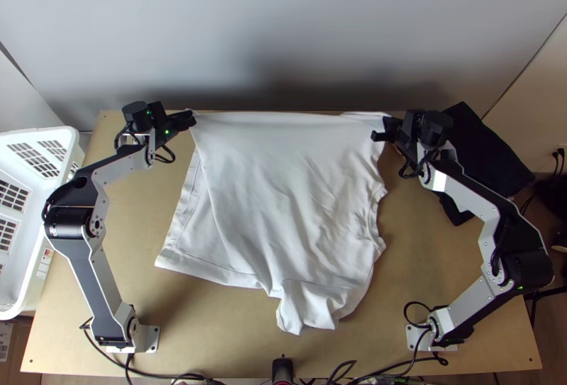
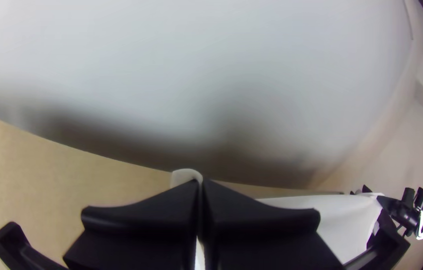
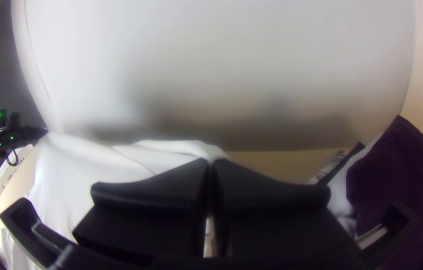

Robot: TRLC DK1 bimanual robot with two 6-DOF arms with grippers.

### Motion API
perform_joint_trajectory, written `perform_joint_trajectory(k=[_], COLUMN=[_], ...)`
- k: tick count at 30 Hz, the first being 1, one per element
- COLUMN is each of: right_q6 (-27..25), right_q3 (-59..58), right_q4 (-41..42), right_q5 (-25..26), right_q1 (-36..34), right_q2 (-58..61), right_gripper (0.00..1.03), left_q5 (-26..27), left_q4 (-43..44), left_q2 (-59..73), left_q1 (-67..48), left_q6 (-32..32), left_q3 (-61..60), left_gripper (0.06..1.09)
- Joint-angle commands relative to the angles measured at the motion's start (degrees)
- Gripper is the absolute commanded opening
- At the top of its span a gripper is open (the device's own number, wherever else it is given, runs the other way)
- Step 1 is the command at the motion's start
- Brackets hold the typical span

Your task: Fold the t-shirt

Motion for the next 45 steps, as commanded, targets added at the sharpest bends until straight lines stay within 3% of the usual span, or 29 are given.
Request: perform_joint_trajectory(k=[1, 7, 18, 30, 39, 45], right_q6=[-0.6, -0.6, -1.9, -2.6, -2.4, -4.1], right_q3=[-2.4, -3.5, -5.9, -9.3, -10.3, -11.0], right_q4=[-0.2, -2.8, -15.5, -20.2, -14.5, -8.7], right_q5=[0.3, 0.2, 0.2, 0.1, 1.1, 4.6], right_q1=[-0.4, -0.8, -0.7, 0.4, 0.0, 0.0], right_q2=[-1.6, -7.1, -15.5, -22.4, -21.4, -19.3], right_gripper=[0.02, 0.02, 0.02, 0.02, 0.02, 0.02], left_q5=[0.1, 1.0, 3.0, 4.5, 5.3, 1.5], left_q4=[-1.4, -1.6, -2.0, -2.0, -1.2, -0.3], left_q2=[-1.0, -5.0, -13.2, -17.3, -14.5, -8.5], left_q1=[0.1, -0.7, -2.0, -1.9, -0.6, 1.5], left_q6=[1.9, 2.8, 3.9, 3.9, 3.6, 6.1], left_q3=[-1.4, -5.3, -13.9, -18.5, -15.8, -10.0], left_gripper=[0.09, 0.09, 0.09, 0.09, 0.09, 0.09])
